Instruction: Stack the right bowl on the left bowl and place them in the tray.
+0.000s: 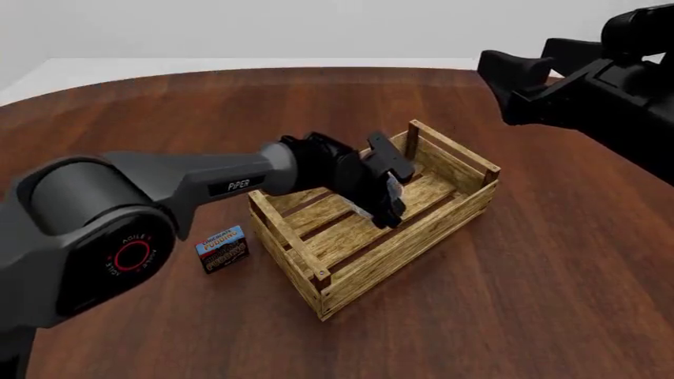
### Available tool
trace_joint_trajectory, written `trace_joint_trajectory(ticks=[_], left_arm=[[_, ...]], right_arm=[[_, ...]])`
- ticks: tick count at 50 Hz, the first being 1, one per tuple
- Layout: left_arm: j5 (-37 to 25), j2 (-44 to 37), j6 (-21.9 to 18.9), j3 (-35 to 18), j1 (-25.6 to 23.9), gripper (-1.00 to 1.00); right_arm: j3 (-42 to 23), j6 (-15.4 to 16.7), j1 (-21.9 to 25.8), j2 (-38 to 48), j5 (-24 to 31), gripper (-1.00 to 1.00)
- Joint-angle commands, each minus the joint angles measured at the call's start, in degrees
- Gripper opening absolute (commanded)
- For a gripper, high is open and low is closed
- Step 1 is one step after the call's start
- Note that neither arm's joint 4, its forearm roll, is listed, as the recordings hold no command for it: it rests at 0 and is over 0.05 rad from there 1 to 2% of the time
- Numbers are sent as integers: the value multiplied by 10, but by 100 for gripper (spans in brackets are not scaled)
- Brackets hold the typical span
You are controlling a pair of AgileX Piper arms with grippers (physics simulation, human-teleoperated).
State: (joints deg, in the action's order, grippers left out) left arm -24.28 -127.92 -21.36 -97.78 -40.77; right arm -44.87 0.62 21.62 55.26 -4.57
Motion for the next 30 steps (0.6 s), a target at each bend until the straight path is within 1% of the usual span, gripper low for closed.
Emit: trace_joint_trajectory(ticks=[1,11,30], left_arm=[[-2,10,9,5,20,100],[1,53,12,30,15,100],[27,186,17,120,13,100]], right_arm=[[0,1,1,-1,1,100],[0,2,2,-1,1,100],[1,8,8,7,-4,100]])
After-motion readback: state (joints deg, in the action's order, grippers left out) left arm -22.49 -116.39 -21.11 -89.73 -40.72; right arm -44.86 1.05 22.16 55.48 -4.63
